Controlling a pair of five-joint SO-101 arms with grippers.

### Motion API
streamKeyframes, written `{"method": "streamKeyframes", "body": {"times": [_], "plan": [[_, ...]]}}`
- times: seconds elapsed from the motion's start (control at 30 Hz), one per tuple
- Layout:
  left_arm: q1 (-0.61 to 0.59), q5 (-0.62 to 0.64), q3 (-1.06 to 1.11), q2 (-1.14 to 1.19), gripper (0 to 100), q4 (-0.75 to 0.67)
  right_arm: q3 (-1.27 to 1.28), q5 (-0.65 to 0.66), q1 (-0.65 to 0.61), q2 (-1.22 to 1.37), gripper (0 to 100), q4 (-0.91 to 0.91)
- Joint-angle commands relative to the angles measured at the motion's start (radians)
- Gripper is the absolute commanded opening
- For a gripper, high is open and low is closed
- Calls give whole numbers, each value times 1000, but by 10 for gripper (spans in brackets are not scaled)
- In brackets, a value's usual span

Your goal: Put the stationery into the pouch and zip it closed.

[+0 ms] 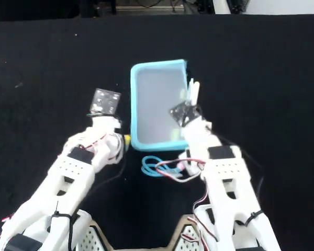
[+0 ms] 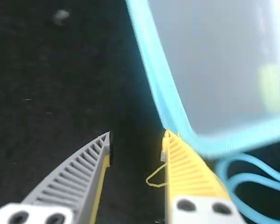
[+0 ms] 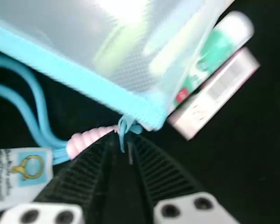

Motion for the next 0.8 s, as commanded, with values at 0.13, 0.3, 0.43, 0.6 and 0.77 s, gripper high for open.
{"method": "streamKeyframes", "body": {"times": [0.13,0.3,0.43,0.6,0.77], "plan": [[-64,11,50,-5,185,-106,-179,-3,8,-16,14,150],[-62,11,53,-6,185,-100,-173,-104,8,-16,146,232],[-70,11,53,-3,185,-98,-151,-144,5,-16,111,255],[-70,11,53,-3,185,-98,-59,-193,3,-13,78,175],[-70,9,53,-3,185,-98,-13,-272,5,-10,214,143]]}}
